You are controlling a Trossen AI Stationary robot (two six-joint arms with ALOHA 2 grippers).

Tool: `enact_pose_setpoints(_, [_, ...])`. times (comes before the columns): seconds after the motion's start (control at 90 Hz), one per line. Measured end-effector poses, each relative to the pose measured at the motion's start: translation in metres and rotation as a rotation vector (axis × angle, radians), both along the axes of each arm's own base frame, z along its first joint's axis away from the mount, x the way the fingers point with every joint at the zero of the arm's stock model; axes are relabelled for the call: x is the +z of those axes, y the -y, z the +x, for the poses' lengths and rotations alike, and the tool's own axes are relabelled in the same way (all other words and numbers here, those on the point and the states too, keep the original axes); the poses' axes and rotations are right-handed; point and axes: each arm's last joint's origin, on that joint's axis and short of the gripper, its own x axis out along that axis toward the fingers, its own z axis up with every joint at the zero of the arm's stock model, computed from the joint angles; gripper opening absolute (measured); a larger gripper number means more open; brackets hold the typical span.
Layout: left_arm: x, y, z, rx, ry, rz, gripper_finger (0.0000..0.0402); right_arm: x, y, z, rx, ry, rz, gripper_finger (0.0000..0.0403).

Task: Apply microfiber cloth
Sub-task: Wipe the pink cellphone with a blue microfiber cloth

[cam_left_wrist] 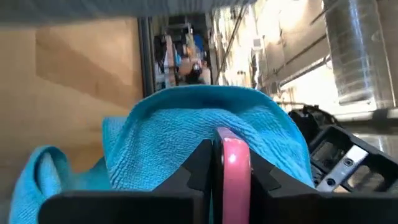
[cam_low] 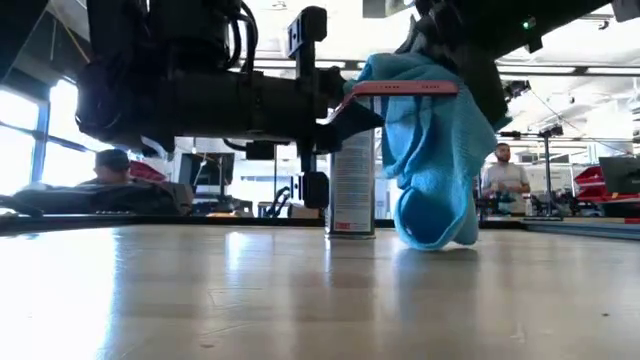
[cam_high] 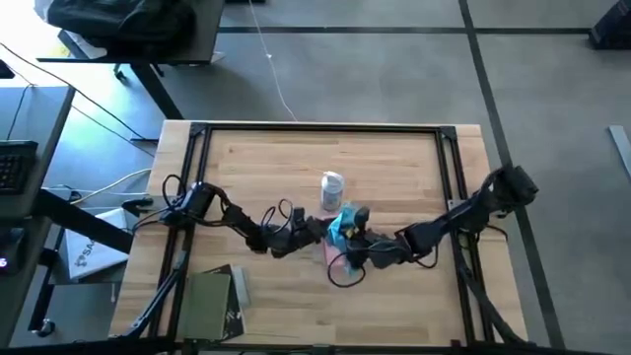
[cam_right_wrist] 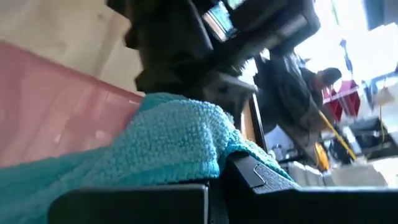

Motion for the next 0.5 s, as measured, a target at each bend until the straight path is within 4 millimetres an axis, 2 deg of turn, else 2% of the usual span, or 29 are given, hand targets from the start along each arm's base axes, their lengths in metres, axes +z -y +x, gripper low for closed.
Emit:
enact_pose_setpoints(0.3, [0.005,-0.01,0.003,-0.05,0.058,0.004,0.0026,0.0,-0.031,-0.014,0.167,-0.041,-0.093,0.0])
enact_pose_setpoints(0.5, [0.006,-0.009,0.003,-0.068,0.064,0.009,0.0026,0.002,-0.048,-0.022,0.227,-0.007,-0.035,0.0])
